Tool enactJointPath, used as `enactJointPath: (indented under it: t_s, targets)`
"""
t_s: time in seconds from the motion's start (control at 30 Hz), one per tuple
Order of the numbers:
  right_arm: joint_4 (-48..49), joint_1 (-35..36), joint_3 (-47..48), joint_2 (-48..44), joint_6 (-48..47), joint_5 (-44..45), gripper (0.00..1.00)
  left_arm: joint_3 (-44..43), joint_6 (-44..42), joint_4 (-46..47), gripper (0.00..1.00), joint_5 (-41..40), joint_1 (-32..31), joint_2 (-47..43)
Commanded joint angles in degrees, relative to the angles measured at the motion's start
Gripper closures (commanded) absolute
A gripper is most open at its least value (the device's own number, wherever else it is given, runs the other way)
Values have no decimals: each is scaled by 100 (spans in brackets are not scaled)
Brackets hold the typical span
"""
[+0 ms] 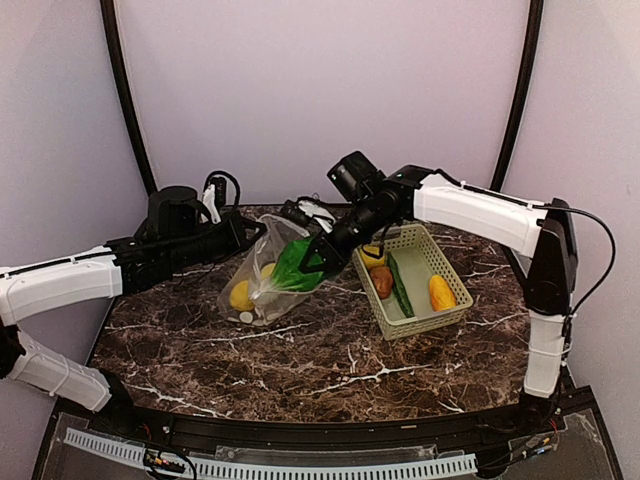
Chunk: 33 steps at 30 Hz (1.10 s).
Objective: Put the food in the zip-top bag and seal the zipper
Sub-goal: Adjust the fake vegetable in the zipper food storage bag.
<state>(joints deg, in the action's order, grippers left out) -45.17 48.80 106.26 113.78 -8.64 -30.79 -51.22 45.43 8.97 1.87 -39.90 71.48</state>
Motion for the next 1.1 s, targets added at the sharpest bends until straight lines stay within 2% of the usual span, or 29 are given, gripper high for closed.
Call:
enactJointPath:
  t_s: [0.0, 0.13, 0.33, 0.57, 0.77, 0.97, 1.07]
  targets:
    - [487, -133, -160, -772, 10, -320, 100, 68, -112, 17, 99, -60, 35, 7]
    - [571, -153, -212, -798, -33, -837, 100, 14, -179, 71, 99, 46, 35, 99]
    - [176, -160, 326, -81, -76, -1777, 100, -211, -366, 227, 99, 466, 35, 267]
    - [75, -160, 500, 318, -81, -2102, 100, -169, -470, 449, 99, 640, 35, 174]
    - [154, -164, 835, 901, 182, -2649, 100, 49, -133, 1064, 99, 967, 37, 280]
    - [405, -160, 1153, 1381, 429, -2069, 100, 47, -36, 1233, 99, 1176, 35, 320]
    - [497, -169, 1279, 1483, 573, -1364, 88, 70, -60, 1205, 99, 1136, 35, 264]
